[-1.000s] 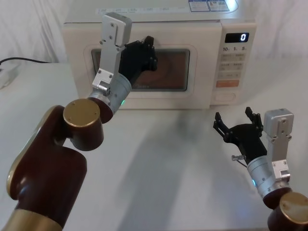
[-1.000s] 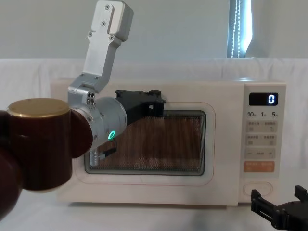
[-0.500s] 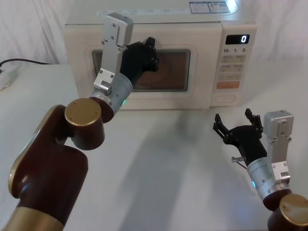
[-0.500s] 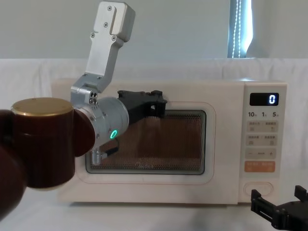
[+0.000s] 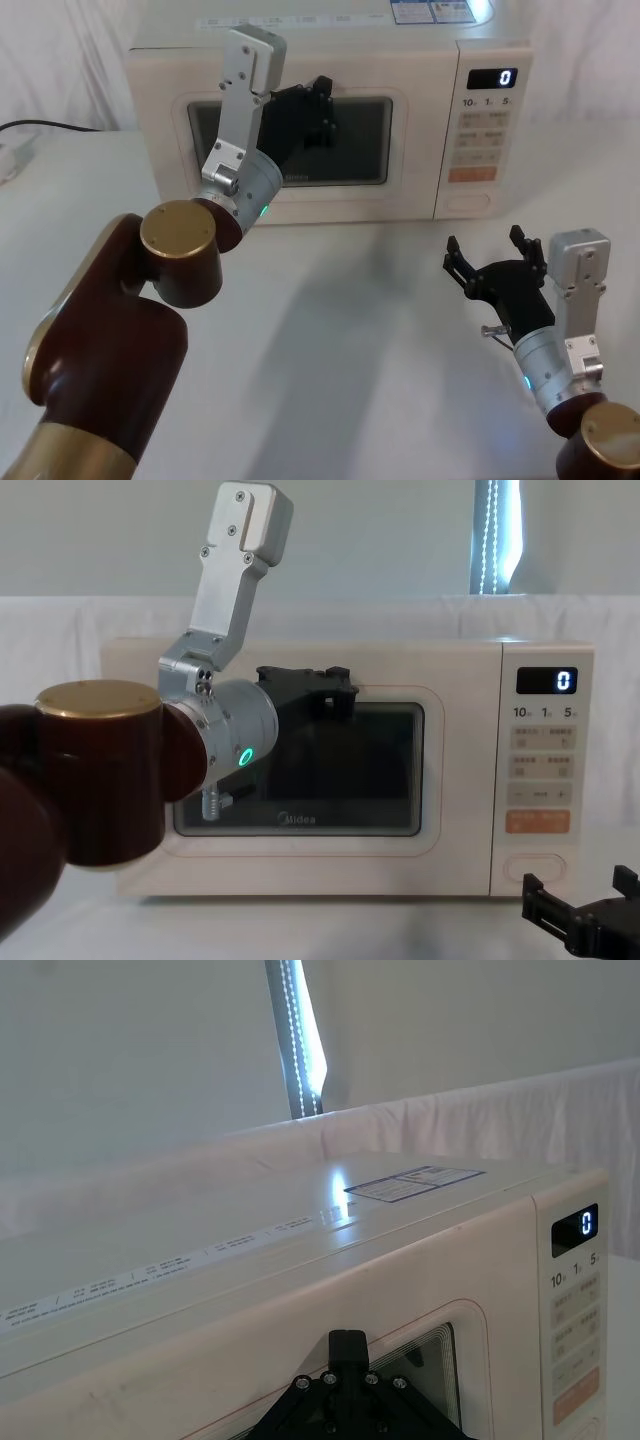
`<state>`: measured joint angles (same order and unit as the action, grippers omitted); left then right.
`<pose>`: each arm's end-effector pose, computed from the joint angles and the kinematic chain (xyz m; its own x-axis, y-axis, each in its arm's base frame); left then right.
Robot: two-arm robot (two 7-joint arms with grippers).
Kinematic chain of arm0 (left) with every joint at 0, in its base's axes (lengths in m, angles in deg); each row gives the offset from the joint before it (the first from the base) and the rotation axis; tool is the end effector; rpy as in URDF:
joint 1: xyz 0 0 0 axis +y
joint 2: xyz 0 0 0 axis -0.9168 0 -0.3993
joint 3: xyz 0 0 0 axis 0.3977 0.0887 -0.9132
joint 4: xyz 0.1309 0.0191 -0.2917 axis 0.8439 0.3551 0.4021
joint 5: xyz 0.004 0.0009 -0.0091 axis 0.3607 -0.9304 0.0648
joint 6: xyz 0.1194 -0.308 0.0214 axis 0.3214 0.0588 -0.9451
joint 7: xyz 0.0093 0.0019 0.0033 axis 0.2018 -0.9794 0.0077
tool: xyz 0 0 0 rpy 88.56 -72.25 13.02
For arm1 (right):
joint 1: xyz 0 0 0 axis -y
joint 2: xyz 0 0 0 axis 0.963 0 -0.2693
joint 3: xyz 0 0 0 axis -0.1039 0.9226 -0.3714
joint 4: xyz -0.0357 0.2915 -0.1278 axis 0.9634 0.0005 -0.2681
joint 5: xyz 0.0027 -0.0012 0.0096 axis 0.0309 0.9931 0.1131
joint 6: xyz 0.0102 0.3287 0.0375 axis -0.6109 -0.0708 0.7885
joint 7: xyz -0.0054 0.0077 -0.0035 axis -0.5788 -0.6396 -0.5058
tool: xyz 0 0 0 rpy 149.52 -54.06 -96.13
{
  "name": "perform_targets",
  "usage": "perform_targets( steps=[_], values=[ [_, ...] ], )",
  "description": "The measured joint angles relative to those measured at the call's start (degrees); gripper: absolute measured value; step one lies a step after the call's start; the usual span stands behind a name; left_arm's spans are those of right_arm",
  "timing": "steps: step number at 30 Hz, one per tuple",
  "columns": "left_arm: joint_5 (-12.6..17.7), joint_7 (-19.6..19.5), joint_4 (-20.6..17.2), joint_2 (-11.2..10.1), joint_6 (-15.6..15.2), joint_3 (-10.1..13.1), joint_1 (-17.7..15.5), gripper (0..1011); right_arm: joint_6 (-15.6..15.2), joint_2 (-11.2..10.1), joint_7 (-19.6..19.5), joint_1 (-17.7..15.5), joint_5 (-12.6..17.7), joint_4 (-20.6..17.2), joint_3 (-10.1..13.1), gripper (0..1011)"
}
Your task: Press the button to open the microwave door with one hand; close the microwave door with the other hand.
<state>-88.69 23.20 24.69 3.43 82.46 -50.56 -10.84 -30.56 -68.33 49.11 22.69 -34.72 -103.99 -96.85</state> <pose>0.5149 -0.0867 -0.2226 0.4731 0.8631 0.1764 -0.8562 0.4977 -0.1389 0.3829 0.0331 -0.3744 0.1977 -0.9802 0.0045 0.9745 0.1970 0.1074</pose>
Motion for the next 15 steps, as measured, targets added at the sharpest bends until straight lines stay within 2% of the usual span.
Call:
perform_targets(
  steps=[8, 15],
  values=[
    [-0.17, 0.07, -0.02, -0.05, 0.15, 0.01, 0.18, 0, 0.0, 0.0, 0.0, 0.0, 0.0, 0.0, -0.03, 1002],
    [-0.45, 0.68, -2.33, -0.58, -0.02, -0.41, 2.2, 0, 0.0, 0.0, 0.0, 0.0, 0.0, 0.0, -0.03, 1002]
  ],
)
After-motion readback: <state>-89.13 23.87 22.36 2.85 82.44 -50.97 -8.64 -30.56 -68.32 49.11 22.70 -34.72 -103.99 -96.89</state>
